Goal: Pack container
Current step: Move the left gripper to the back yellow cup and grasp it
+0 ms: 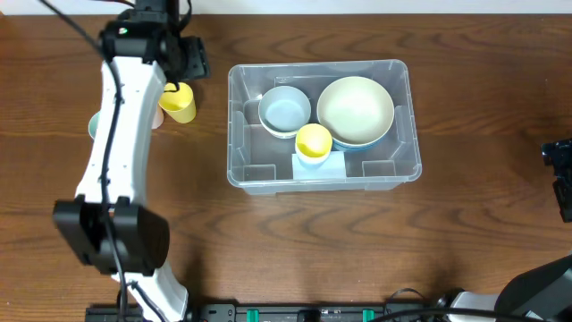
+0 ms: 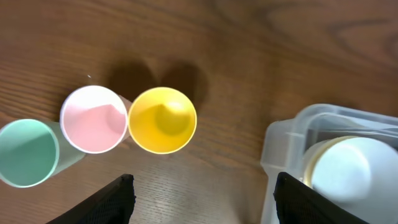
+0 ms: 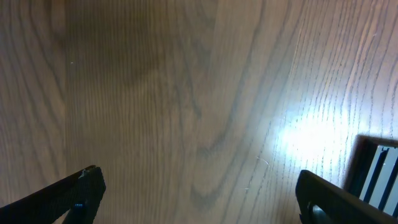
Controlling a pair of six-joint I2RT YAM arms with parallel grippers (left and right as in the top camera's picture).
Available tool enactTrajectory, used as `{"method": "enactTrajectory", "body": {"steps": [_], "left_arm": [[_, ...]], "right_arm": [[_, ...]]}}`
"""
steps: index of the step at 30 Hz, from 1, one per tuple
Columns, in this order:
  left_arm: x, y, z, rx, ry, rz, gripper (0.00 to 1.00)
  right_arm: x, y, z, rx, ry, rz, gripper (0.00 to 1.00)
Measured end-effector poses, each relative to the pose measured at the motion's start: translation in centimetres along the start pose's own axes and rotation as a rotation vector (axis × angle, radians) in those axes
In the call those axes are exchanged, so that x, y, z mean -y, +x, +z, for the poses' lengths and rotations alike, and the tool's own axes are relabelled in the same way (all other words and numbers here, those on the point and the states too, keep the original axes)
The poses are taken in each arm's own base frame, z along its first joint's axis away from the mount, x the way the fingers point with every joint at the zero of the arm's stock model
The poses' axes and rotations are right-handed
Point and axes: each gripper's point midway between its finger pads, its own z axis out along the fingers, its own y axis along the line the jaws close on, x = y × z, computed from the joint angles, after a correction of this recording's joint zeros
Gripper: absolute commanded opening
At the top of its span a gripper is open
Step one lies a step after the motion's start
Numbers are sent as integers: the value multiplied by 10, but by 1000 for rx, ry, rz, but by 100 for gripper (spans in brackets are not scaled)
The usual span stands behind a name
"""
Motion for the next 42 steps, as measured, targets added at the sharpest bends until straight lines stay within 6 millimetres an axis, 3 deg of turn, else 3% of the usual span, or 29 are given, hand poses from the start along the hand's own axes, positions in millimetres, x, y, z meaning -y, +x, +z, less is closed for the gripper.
{"method": "enactTrajectory", "body": {"steps": [12, 22, 34, 42], "left_arm": [[2, 26, 74, -163, -45, 24, 64], [1, 42, 107, -236, -65, 33, 59], [-3, 56, 132, -296, -85, 35, 57], [-6, 57, 136, -302, -88, 32, 22]], "right_arm": [[0, 0, 0, -1, 0, 0, 99], [0, 0, 0, 0, 0, 0, 99], [0, 0, 0, 0, 0, 0, 99], [0, 0, 0, 0, 0, 0, 99]]}}
